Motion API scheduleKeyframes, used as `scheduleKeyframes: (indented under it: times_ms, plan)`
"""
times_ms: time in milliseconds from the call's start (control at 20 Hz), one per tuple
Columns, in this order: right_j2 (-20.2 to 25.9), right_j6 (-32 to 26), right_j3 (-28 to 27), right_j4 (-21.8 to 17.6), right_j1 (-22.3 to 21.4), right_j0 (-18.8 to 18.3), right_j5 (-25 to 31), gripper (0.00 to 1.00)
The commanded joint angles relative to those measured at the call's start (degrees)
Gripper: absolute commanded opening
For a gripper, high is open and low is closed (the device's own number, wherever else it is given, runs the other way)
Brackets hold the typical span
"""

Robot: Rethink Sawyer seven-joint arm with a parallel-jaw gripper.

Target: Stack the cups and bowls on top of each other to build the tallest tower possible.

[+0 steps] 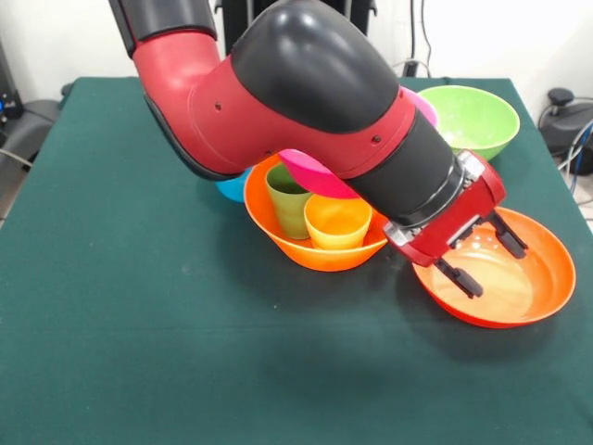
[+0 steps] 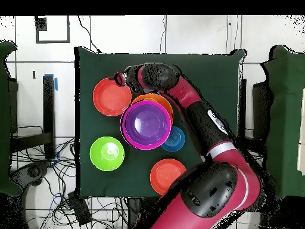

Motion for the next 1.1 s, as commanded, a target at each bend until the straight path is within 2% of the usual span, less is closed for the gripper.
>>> scheduleKeyframes:
  times_ms: [50, 750, 1100]
  plan:
    - [-3.9, -1.8, -7.1, -5.8, -0.1, 3.1, 2.3, 1.0]
    - [-5.9, -3.1, -14.8, -10.7, -0.1, 5.8, 7.1, 1.0]
    - [-7.8, -4.7, -20.1, -13.6, 1.8, 7.6, 13.7, 1.0]
